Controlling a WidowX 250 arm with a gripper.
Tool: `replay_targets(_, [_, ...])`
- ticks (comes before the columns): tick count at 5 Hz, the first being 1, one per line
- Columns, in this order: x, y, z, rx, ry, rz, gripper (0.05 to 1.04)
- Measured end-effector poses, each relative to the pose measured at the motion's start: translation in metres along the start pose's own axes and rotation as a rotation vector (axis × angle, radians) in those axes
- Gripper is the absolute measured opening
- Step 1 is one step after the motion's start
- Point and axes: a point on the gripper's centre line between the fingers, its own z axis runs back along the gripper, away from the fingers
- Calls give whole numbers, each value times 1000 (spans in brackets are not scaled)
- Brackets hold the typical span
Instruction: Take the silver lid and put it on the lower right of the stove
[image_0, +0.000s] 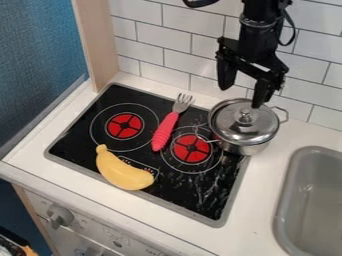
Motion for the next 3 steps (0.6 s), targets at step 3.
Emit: replay_targets(3, [1, -5, -29, -45, 51, -35, 999])
